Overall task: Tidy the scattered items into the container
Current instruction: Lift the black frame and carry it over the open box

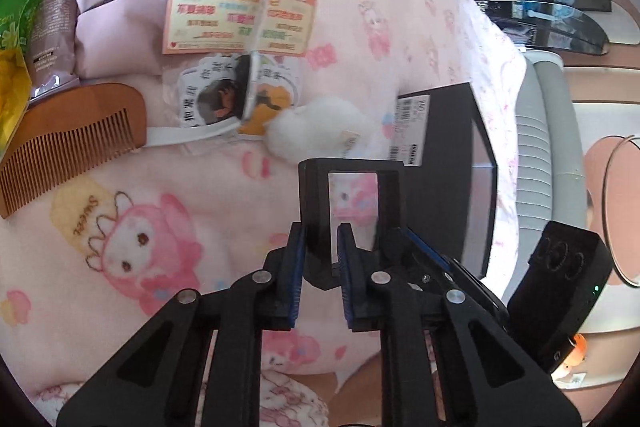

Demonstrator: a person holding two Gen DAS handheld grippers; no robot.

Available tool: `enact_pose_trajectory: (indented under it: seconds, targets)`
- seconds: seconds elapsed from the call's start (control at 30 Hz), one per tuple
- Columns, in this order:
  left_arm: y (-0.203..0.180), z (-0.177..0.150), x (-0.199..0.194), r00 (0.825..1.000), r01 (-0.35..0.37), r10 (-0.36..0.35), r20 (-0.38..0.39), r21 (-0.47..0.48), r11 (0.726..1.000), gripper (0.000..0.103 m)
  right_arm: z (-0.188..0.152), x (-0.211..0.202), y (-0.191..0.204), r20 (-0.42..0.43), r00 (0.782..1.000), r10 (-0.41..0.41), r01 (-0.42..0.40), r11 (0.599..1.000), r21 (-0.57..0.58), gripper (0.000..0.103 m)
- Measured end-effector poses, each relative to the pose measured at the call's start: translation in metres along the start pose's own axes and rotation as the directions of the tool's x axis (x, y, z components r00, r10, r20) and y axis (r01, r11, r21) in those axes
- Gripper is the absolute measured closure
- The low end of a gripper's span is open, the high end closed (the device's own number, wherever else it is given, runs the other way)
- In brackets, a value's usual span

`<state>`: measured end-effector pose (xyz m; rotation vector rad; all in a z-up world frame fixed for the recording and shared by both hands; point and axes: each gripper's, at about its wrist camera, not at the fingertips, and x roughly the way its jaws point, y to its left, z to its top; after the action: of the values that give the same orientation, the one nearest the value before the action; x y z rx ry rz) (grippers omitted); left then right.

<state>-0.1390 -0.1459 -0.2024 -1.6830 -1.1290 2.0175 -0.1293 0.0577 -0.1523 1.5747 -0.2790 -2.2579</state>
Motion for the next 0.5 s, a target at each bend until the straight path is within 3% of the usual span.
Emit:
enact_pose_trajectory:
  seconds: [0.23, 0.37, 0.5]
  targets:
    - [-0.087, -0.003, -0.029, 0.998, -0.008, -0.001, 0.056, 0.159, 0.987, 0.088, 0.009, -0.071, -0.011, 0.118, 0.991, 0.060, -0.063, 0.998, 0.020, 0.087]
    - [-0.139, -0.002, -0.004, 0.999, 0.020, -0.025, 0.024, 0.217, 0.976, 0.088, 0.015, -0.116, -0.044, 0.193, 0.979, 0.061, -0.074, 0.996, 0.059, 0.087]
    - [-0.185, -0.006, 0.037, 1.000, 0.010, -0.006, -0.016, 0.266, 0.964, 0.088, 0.019, -0.148, -0.086, 0.239, 0.970, 0.035, -0.059, 0.994, 0.095, 0.087]
